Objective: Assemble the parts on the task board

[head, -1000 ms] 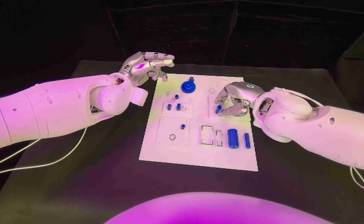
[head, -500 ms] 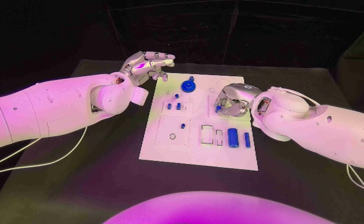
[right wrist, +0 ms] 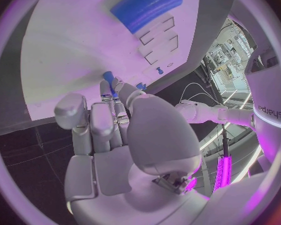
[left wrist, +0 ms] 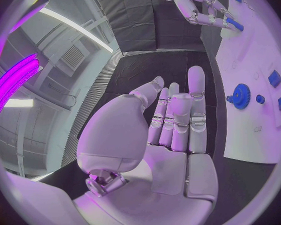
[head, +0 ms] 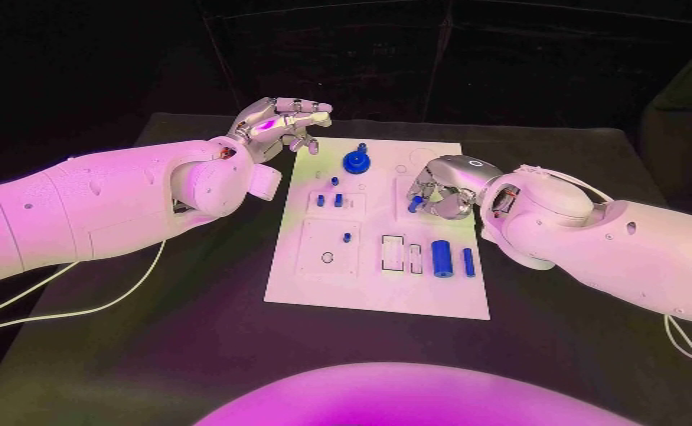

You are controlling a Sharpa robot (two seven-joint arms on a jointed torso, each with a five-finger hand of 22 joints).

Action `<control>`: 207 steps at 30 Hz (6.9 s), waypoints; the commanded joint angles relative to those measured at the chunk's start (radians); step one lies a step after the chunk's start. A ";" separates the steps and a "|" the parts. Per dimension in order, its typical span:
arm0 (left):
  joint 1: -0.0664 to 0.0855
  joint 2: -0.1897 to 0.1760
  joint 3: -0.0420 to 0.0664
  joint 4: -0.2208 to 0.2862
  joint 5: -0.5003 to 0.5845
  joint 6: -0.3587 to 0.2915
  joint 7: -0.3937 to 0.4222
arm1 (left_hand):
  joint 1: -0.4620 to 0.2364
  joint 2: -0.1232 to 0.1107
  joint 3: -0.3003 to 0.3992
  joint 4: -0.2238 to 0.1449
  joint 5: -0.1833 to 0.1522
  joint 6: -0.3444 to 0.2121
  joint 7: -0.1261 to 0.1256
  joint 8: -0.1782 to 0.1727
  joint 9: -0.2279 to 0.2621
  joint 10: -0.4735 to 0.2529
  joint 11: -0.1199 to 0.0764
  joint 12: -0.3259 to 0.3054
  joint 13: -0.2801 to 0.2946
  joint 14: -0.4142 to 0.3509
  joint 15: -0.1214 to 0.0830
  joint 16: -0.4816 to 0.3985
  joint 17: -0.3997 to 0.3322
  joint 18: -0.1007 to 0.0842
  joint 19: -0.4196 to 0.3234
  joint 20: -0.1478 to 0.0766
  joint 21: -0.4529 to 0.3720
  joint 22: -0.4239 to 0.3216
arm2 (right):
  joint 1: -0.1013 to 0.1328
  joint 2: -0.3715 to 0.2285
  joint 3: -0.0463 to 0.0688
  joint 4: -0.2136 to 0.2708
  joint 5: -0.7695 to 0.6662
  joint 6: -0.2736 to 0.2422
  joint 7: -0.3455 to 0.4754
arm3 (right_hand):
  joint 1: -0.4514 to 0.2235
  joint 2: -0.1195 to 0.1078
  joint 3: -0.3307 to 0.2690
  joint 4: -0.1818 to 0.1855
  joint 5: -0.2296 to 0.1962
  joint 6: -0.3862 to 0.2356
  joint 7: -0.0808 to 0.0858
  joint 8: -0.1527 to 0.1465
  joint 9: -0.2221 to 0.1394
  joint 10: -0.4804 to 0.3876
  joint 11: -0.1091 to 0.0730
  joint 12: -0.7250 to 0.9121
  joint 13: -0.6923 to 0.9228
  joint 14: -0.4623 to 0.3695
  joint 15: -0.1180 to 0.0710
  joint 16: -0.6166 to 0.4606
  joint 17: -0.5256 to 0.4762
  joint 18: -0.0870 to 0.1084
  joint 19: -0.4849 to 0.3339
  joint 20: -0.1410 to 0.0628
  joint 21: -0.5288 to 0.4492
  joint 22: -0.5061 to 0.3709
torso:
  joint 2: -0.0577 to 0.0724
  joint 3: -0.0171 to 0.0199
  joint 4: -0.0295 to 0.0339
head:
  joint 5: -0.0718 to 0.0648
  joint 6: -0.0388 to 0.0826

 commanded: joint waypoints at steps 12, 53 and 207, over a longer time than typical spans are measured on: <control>0.000 -0.002 0.001 -0.004 -0.002 0.003 0.002 | -0.005 0.006 -0.009 0.003 -0.001 -0.008 0.003 -0.005 0.000 -0.003 0.000 0.003 0.001 -0.009 0.001 -0.005 -0.003 0.013 0.003 0.005 -0.005 -0.003 | 0.004 -0.078 0.007 0.159 0.097 -0.163 0.101 | -0.015 -0.029 0.037 0.001 0.003 0.002 0.011 -0.009 -0.001 -0.006 0.010 -0.031 -0.002 0.012 0.001 0.010 0.003 -0.018 0.007 0.009 0.012 0.008 | -0.001 -0.0018 -0.0003 | 0.015 0.001; 0.001 0.015 0.001 -0.013 -0.002 0.000 0.004 | -0.006 0.006 -0.011 0.003 -0.001 -0.009 0.004 -0.006 -0.001 -0.004 0.001 0.003 0.001 -0.009 0.002 -0.005 -0.003 0.013 0.003 0.006 -0.005 -0.004 | -0.062 0.254 -0.009 0.011 -0.069 0.079 0.117 | -0.041 -0.047 0.050 0.014 0.007 0.008 0.011 -0.010 -0.001 0.003 0.011 -0.044 0.000 0.008 0.002 0.006 -0.011 -0.016 -0.001 0.013 0.008 -0.001 | 0.000 -0.0010 -0.0010 | 0.067 -0.038; -0.005 -0.016 -0.002 0.003 -0.003 0.041 -0.003 | 0.000 0.010 -0.021 -0.002 -0.001 -0.011 0.006 -0.004 0.000 -0.010 0.003 0.011 0.001 -0.015 0.003 -0.004 -0.012 0.013 0.005 0.007 -0.013 -0.009 | -0.134 -0.128 -0.021 0.287 0.245 -0.309 -0.293 | -0.077 -0.019 -0.554 0.352 0.503 -0.047 -0.067 0.267 0.133 0.209 -0.071 1.155 1.206 0.075 -0.062 0.243 0.480 -0.071 0.111 -0.048 0.204 0.312 | -0.012 -0.0094 -0.0292 | -0.105 -0.003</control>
